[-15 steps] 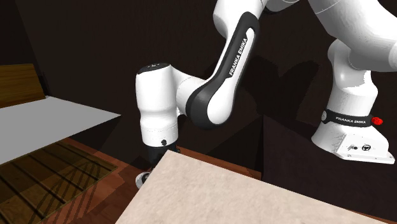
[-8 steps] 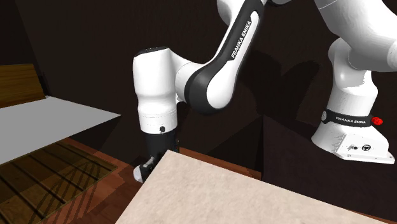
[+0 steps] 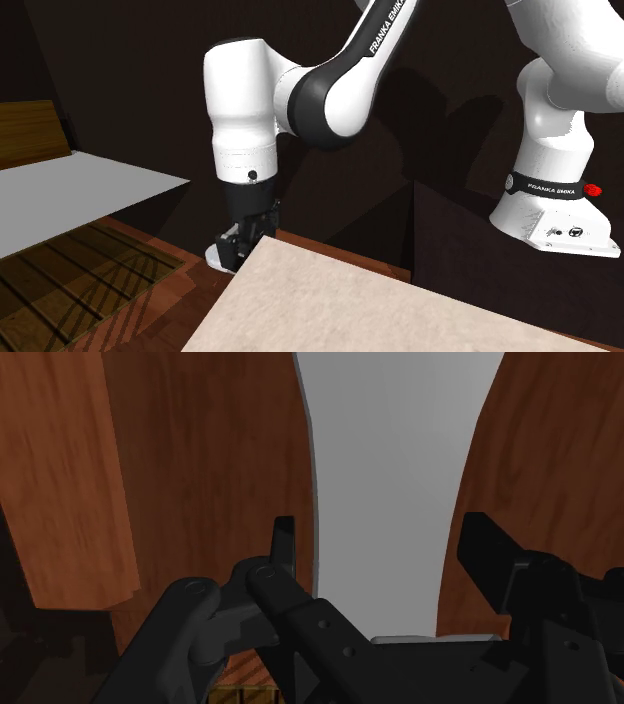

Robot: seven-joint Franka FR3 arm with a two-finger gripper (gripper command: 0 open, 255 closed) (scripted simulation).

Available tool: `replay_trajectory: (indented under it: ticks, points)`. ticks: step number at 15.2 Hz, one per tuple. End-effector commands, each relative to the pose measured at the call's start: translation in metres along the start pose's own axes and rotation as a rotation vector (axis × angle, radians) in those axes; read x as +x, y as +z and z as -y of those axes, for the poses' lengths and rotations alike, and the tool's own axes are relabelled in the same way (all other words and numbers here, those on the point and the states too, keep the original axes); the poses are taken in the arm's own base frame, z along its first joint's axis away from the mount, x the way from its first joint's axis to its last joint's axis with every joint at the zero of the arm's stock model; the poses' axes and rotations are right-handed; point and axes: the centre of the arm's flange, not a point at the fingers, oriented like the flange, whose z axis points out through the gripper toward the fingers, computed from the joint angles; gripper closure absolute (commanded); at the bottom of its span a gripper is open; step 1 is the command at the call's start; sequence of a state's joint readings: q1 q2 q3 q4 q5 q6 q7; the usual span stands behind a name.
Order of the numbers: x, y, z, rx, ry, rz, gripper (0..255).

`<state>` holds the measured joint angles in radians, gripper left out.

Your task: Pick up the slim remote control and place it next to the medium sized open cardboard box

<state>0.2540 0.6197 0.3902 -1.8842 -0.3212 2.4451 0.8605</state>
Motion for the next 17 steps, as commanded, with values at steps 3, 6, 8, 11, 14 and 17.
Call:
replay_trajectory:
  ticks: [3,6,8,11,14,17]
  points:
    - [0.000,-0.022,0.000,0.000,0.000,0.000,255]
    - [-0.001,-0.038,0.001,0.000,0.000,0.000,255]
    - [-0.001,-0.048,0.001,0.000,0.000,0.000,255]
    - [-0.001,-0.064,0.001,0.000,0.000,0.000,255]
    - [-0.001,-0.080,0.001,0.000,0.000,0.000,255]
    - [-0.001,-0.096,0.002,0.000,0.000,0.000,255]
